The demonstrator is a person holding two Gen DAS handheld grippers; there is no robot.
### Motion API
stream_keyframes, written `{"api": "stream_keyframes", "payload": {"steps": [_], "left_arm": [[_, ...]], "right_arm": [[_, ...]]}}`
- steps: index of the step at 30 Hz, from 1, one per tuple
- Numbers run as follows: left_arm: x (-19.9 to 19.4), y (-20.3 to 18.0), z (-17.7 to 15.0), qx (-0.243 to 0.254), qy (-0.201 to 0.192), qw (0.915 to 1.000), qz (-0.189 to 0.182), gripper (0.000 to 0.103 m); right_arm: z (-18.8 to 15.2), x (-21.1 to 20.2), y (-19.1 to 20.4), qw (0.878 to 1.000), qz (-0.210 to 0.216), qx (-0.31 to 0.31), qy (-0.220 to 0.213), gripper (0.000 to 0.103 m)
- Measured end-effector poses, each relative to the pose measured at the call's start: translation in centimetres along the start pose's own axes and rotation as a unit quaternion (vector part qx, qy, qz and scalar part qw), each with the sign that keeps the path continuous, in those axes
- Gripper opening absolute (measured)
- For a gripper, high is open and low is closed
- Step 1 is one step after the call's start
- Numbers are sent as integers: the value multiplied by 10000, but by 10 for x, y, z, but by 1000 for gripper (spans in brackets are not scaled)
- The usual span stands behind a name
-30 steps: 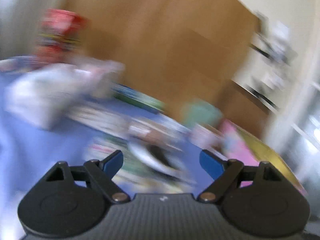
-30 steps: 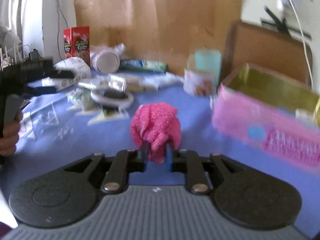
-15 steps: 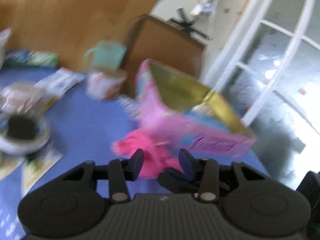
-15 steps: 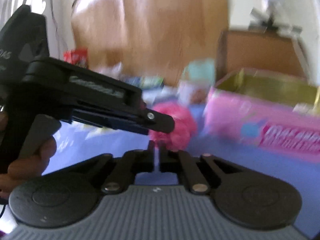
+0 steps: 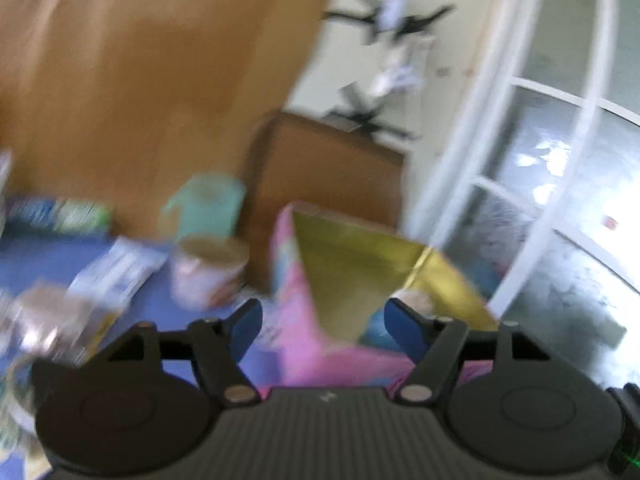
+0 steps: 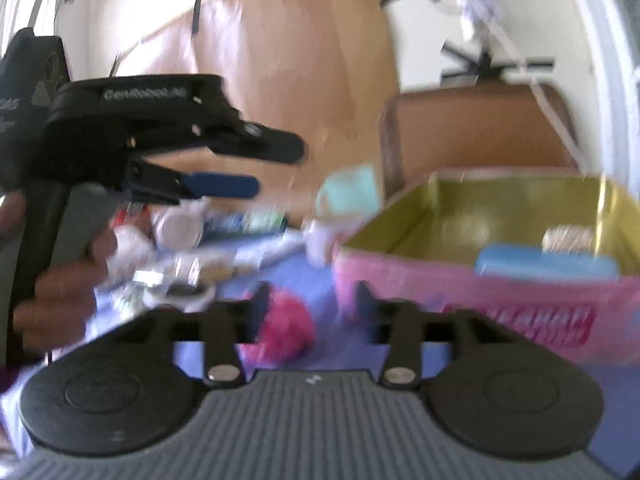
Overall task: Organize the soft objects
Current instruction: 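Carry the pink sponge into the tin and open the right tool, then grasp the wrapped wafer biscuit packs with the right tool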
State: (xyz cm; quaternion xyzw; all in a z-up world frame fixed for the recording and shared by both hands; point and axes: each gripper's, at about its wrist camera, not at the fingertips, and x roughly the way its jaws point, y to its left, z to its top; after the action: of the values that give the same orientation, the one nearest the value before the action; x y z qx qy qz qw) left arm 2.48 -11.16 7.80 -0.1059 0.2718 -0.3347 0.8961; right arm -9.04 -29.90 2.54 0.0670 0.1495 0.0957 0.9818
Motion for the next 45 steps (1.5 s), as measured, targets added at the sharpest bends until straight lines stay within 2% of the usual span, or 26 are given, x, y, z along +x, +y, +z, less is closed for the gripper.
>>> {"api": "stream_keyframes", "payload": {"steps": [3, 5, 6, 7, 9, 10, 12, 15, 17, 19, 20, 22, 23, 25, 26, 29, 30, 32, 34, 36, 38, 41, 45], "left_arm": [[0, 31, -15, -573, 424, 9975, 2, 70], [4, 40, -26, -760, 672, 9948, -66, 68], [6, 42, -33, -781, 783, 9938, -90, 64], [9, 43, -39, -760, 896, 9930, -102, 55], [20, 40, -50, -692, 1166, 9907, -134, 44], [21, 36, -50, -626, 1117, 9918, -49, 44], [14, 29, -43, -562, 911, 9940, -228, 44], [5, 8, -23, -378, 546, 9958, -634, 45], [11, -13, -9, -115, 386, 9969, -672, 51], [22, -31, 2, 77, 274, 9981, -540, 76], [25, -37, 4, 161, 150, 9985, -492, 79], [29, -42, 5, 279, 25, 9993, -252, 80], [28, -39, 2, 171, 30, 9997, -196, 80], [23, -24, -4, -104, 10, 9995, -285, 80], [19, -16, -6, -197, -6, 9996, -216, 80], [3, 11, -16, -379, -89, 9991, 174, 80], [-2, 18, -19, -415, -84, 9988, 249, 80], [-10, 30, -27, -438, -23, 9983, 371, 80], [-19, 40, -37, -449, 51, 9976, 525, 80], [-28, 49, -47, -488, 129, 9965, 661, 80], [-36, 58, -54, -569, 170, 9951, 793, 80], [-50, 73, -62, -721, 170, 9927, 952, 80], [-69, 86, -68, -875, 4, 9903, 1077, 80]], "right_arm": [[-7, 19, 19, 9989, 64, -383, 279, 76], [-9, 37, 26, 9972, 157, -508, 522, 76], [-9, 45, 24, 9965, 189, -532, 616, 76], [-10, 57, 27, 9952, 207, -581, 765, 75], [-14, 70, 30, 9930, 185, -661, 963, 41], [-15, 69, 30, 9933, 124, -663, 933, 41], [-13, 57, 34, 9953, -42, -758, 609, 40], [-5, 24, 35, 9945, -453, -905, -274, 40], [5, 15, 27, 9921, -718, -812, -634, 40], [17, 17, 12, 9884, -1122, -634, -801, 41], [21, 19, 5, 9868, -1288, -534, -821, 45], [28, 31, -16, 9844, -1559, -370, -733, 58], [30, 34, -23, 9833, -1664, -329, -655, 65], [33, 24, -35, 9818, -1684, -216, -851, 65], [35, 18, -39, 9802, -1678, -224, -1027, 65], [46, 4, -44, 9624, -2081, -450, -1687, 71], [49, 5, -47, 9562, -2213, -526, -1840, 80], [54, 11, -58, 9426, -2530, -751, -2046, 90], [55, 26, -68, 9382, -2739, -1020, -1854, 90], [52, 45, -77, 9348, -2972, -1273, -1469, 90], [49, 58, -84, 9355, -3024, -1464, -1092, 88], [43, 58, -74, 9253, -3147, -1868, -996, 87], [39, 44, -63, 9262, -3058, -1997, -938, 88]]}}
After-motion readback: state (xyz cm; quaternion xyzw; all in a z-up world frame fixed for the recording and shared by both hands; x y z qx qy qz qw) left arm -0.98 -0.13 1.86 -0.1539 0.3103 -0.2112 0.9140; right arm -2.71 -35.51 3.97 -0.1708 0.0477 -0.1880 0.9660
